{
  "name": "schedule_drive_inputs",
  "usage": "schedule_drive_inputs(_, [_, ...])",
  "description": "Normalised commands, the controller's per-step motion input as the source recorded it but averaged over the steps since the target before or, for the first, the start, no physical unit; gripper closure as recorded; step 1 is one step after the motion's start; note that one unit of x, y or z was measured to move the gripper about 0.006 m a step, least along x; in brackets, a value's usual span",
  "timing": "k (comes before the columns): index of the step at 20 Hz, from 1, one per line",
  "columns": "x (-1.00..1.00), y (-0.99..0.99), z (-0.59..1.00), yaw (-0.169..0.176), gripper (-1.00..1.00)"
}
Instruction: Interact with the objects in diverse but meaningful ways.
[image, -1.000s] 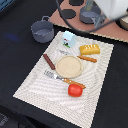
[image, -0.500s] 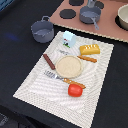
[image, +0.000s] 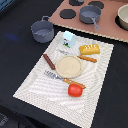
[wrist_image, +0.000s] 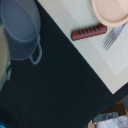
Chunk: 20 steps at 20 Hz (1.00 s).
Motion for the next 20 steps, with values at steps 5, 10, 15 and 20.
schedule_drive_inputs(5, [-0.93,-0.06,-0.45,-0.019,-1.00])
schedule_drive_inputs(10, [-0.89,-0.14,-0.43,-0.042,-1.00])
schedule_drive_inputs(15, [-0.55,-0.18,-0.26,-0.141,-1.00])
schedule_drive_inputs(20, [-0.51,-0.19,-0.24,-0.155,-1.00])
